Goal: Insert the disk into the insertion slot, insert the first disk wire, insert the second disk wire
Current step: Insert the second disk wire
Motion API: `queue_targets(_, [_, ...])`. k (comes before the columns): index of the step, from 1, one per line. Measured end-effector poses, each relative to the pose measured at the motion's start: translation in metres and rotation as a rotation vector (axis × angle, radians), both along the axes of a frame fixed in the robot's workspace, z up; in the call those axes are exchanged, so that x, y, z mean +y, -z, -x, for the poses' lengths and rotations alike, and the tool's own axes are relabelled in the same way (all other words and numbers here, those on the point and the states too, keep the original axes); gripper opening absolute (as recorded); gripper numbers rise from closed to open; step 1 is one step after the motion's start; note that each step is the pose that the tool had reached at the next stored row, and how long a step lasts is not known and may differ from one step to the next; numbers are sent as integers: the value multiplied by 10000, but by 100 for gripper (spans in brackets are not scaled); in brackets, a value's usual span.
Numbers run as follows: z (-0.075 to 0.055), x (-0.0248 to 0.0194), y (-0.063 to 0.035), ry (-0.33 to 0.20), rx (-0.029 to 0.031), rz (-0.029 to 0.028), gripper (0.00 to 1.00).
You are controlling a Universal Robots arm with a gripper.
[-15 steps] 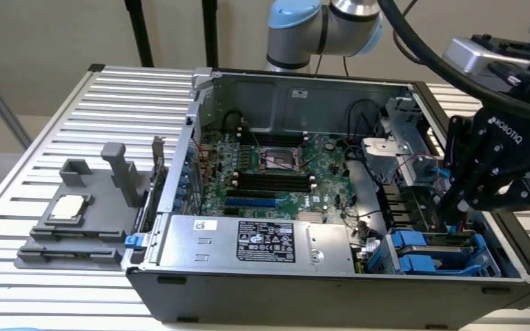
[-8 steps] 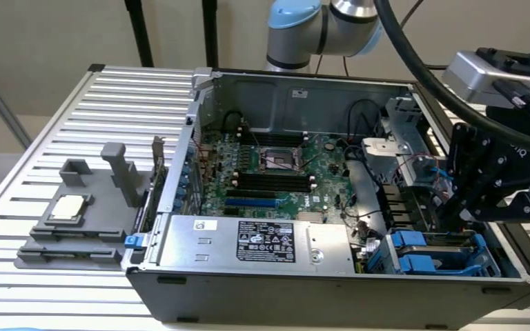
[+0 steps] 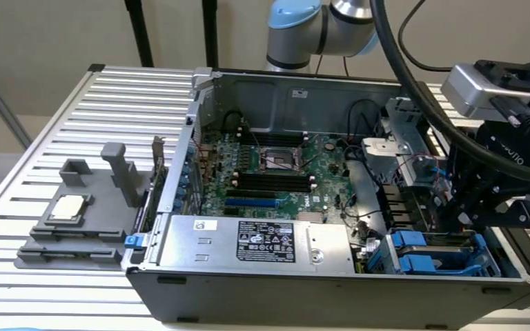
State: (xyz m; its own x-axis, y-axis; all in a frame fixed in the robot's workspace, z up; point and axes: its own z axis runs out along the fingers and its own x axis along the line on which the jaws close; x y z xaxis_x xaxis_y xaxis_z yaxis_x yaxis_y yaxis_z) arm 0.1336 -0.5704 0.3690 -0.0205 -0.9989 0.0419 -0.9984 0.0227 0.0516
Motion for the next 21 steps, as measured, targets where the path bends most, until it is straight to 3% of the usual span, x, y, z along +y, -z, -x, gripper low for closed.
queue_targets(4, [1,-43,61,-20,-15,-141,16])
queue_targets(8, [5,-55,116,-51,-51,-294,16])
queue_targets(15, [12,-55,197,-100,-220,-559,16])
queue_targets(21, [23,-55,232,-112,-260,-620,16])
